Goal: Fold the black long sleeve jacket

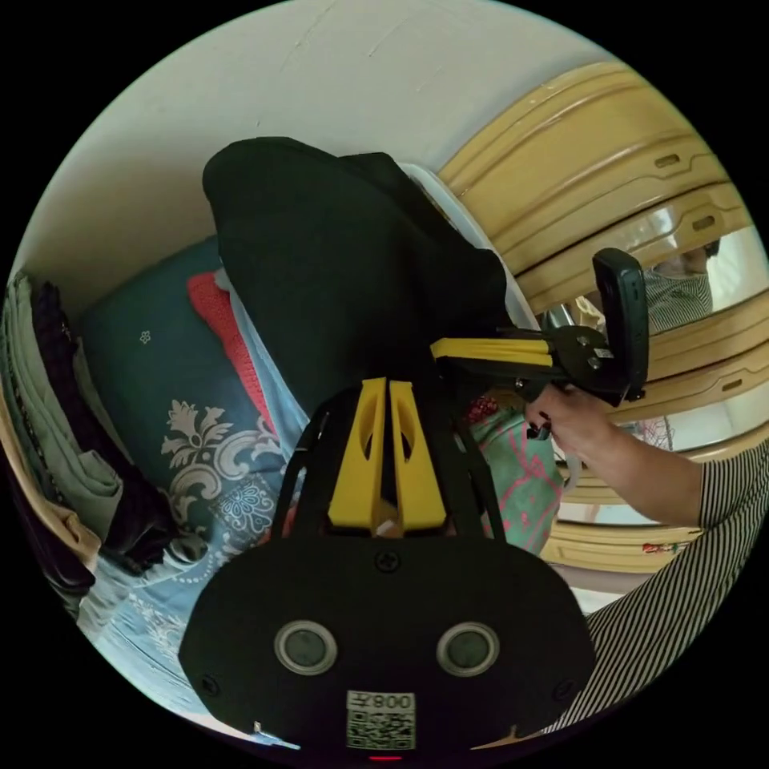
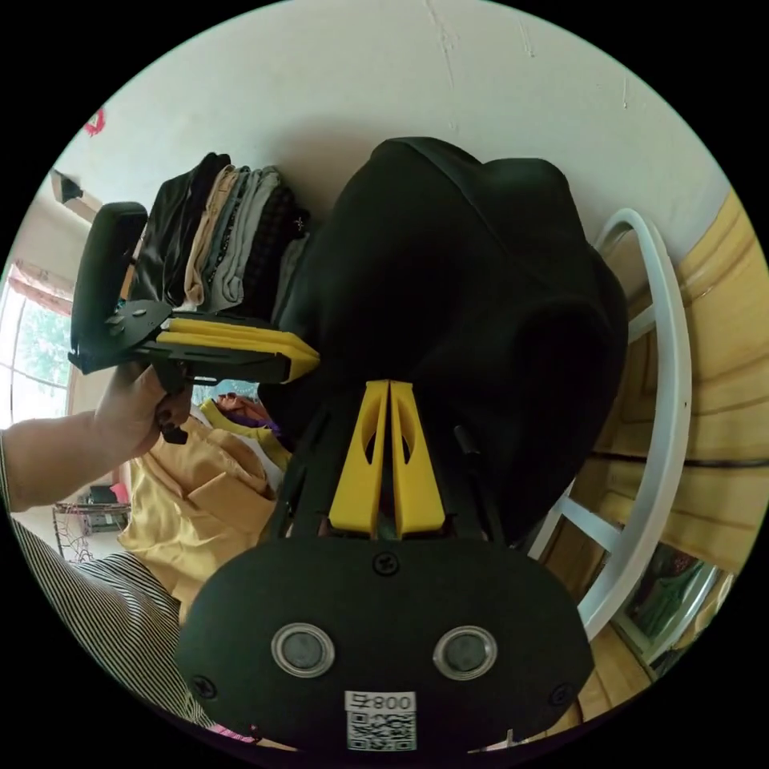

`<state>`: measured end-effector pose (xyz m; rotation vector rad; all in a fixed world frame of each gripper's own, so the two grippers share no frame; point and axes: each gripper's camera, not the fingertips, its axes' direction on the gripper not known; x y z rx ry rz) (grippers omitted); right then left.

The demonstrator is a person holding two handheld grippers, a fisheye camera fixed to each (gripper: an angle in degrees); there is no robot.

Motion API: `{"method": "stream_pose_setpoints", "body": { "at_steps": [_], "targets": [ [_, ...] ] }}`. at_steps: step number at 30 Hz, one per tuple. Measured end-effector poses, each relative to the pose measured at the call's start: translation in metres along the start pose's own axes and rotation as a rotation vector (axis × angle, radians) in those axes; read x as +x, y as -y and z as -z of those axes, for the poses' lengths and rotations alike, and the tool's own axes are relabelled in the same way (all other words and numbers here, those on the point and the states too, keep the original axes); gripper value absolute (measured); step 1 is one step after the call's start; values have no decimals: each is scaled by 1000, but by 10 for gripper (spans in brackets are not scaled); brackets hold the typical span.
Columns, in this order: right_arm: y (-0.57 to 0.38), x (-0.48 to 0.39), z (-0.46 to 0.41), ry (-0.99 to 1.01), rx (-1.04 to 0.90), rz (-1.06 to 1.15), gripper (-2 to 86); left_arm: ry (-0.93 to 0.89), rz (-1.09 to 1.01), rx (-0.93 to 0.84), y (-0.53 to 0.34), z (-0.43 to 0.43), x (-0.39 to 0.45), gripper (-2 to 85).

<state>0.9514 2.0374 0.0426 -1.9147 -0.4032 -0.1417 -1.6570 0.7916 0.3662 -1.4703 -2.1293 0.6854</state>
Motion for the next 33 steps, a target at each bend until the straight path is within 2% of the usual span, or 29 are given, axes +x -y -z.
{"method": "stream_pose_setpoints", "body": {
  "at_steps": [4, 6, 9, 12, 15, 20, 23, 33],
  "targets": [
    [-3, -17, -11, 58, -26, -63, 1, 23, -35, -67, 8, -8, 25, 4],
    [-7, -25, 2, 53, -4, -69, 1, 55, -47, -36, 8, -1, 39, 3],
    [-29, -27, 33, 36, 139, -146, 0, 119, -84, 42, 5, 14, 65, 1],
    [-37, -23, 9, 46, 86, -184, 0, 141, -100, 24, 1, 5, 79, 1],
    [-32, -24, -12, 95, -7, -207, 0, 80, -64, -52, 3, -13, 79, 1],
    [-60, -45, 32, 83, 99, -209, 0, 92, -80, 20, -13, 7, 95, 2],
    [-92, -54, 45, 118, 104, -218, 2, 25, -70, 14, -33, 8, 97, 4],
    [-179, -69, 32, 176, -132, -230, 45, -183, -24, -138, -92, -37, 116, 45]
  ]
}}
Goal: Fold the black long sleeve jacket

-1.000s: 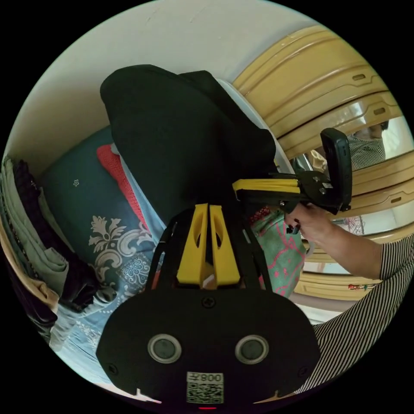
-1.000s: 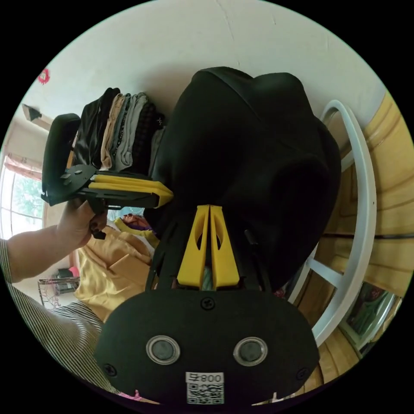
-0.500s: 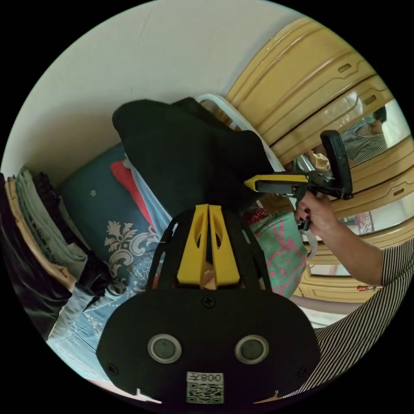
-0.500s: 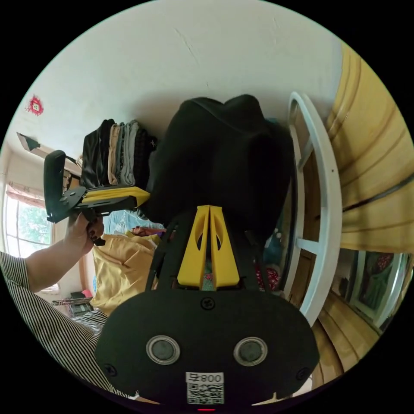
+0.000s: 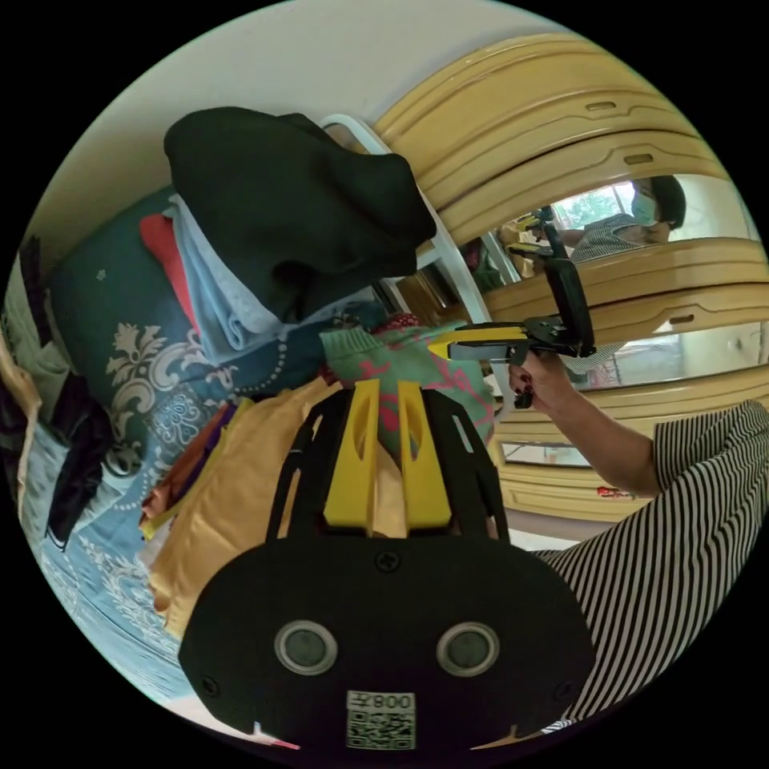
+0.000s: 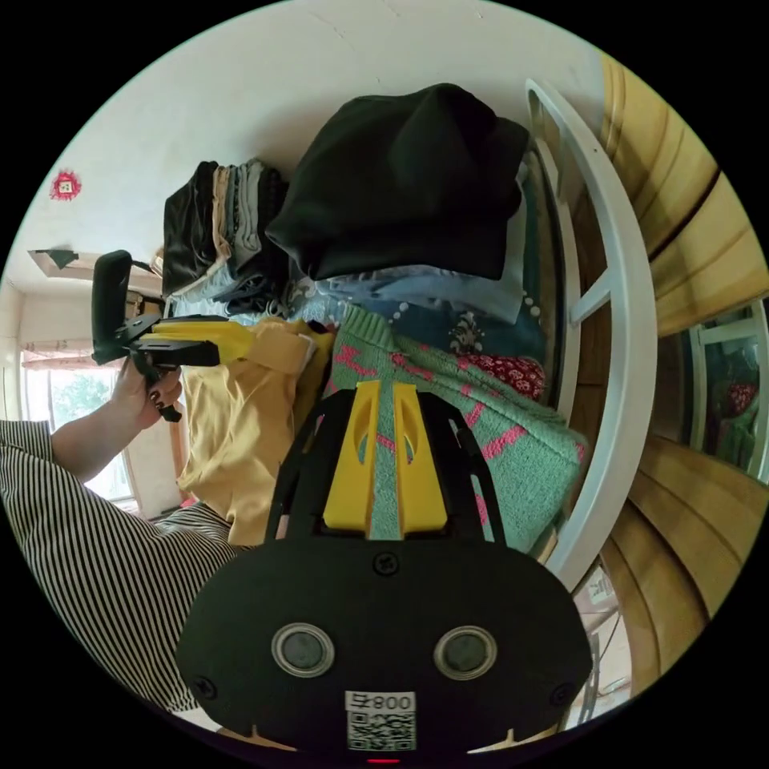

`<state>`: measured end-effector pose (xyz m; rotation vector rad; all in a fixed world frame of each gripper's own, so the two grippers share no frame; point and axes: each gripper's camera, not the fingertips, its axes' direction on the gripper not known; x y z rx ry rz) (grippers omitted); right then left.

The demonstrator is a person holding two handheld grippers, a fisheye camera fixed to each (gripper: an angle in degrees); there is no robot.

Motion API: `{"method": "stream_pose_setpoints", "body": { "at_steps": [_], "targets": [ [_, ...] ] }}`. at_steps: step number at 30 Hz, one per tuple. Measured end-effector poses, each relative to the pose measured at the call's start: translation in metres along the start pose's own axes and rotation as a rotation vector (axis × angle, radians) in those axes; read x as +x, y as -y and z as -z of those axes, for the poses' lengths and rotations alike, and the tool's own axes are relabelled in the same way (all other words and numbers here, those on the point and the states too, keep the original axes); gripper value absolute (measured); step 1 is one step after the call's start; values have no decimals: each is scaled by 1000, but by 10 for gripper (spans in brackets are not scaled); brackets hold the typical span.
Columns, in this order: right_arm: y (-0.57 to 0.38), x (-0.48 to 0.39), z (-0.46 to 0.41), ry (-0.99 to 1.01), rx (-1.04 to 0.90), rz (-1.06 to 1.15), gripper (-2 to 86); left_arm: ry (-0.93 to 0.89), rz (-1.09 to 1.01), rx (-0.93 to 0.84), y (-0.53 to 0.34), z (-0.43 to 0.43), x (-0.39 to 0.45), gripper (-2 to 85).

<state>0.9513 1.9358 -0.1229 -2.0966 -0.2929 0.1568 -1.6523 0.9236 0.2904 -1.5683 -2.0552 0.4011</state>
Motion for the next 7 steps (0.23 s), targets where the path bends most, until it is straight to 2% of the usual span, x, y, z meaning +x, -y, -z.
{"method": "stream_pose_setpoints", "body": {
  "at_steps": [7],
  "targets": [
    [3, -2, 5, -86, -107, 144, 81, -128, 35, -4, -10, -29, -1, 64]
  ]
}}
